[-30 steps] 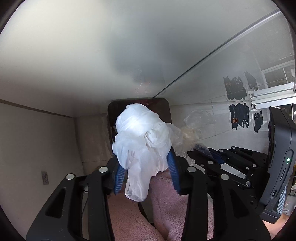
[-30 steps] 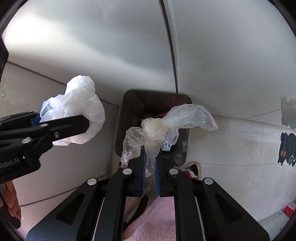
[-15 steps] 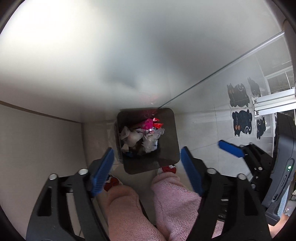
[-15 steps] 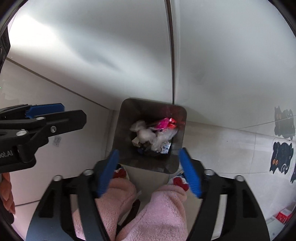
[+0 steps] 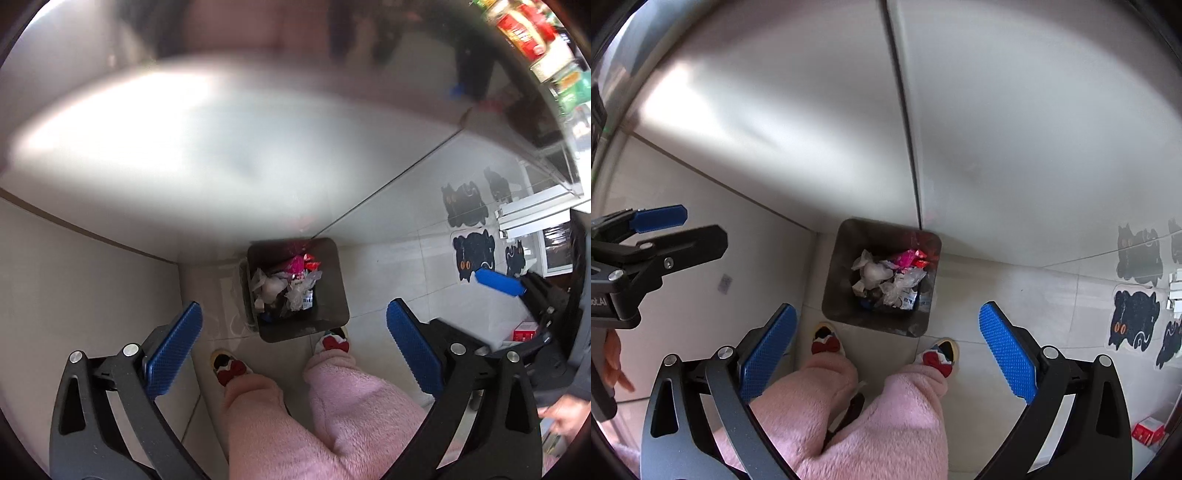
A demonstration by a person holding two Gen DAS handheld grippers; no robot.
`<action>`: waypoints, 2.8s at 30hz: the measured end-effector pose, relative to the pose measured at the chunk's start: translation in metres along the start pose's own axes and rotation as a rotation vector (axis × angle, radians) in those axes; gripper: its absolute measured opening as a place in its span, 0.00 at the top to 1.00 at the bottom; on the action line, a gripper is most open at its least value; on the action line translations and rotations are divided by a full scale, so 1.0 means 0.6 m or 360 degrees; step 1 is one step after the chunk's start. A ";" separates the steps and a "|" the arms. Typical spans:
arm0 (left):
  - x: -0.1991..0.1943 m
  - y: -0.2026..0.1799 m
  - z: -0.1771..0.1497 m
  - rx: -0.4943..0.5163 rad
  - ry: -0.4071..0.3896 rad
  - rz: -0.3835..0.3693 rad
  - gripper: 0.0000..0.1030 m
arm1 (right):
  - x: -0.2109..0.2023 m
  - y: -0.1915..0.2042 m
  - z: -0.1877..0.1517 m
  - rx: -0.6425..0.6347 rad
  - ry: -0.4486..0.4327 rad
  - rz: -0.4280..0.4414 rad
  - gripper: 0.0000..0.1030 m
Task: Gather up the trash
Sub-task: 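Raise both tools back to the counter and grasp the yellow foam net with the left gripper, then grasp the crumpled white paper with the right gripper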
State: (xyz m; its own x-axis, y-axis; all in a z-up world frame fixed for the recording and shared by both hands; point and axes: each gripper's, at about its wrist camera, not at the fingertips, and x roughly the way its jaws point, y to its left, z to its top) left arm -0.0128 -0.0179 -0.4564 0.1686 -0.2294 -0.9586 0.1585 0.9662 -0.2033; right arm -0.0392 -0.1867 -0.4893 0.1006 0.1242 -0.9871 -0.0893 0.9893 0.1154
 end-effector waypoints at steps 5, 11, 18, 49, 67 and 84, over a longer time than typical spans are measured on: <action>-0.103 0.001 0.008 -0.0023 -0.0140 -0.0020 0.08 | -0.112 -0.017 0.016 0.0026 -0.0177 0.0097 0.03; -0.222 -0.007 0.063 -0.0010 -0.0339 0.0012 0.08 | -0.265 -0.046 0.056 0.0117 -0.0534 0.0184 0.03; -0.270 -0.035 0.173 0.0033 -0.0445 -0.0028 0.08 | -0.339 -0.065 0.186 0.0167 -0.0695 0.0130 0.03; -0.105 -0.095 0.400 0.0128 -0.0270 -0.0111 0.75 | -0.254 -0.052 0.554 -0.0052 -0.0548 0.0163 0.16; -0.142 -0.025 0.388 0.0063 -0.0259 0.0004 0.92 | -0.182 0.031 0.601 -0.0245 -0.0445 0.0171 0.51; -0.211 -0.043 0.311 0.0115 -0.0387 0.0077 0.92 | -0.253 0.017 0.502 -0.0152 -0.0522 0.0176 0.77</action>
State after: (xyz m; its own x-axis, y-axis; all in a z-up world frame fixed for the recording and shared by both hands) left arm 0.1431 -0.0360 -0.2925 0.4056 -0.2128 -0.8890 0.2119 0.9679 -0.1350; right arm 0.2428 -0.1726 -0.3051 0.3963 0.2631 -0.8796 -0.2078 0.9589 0.1932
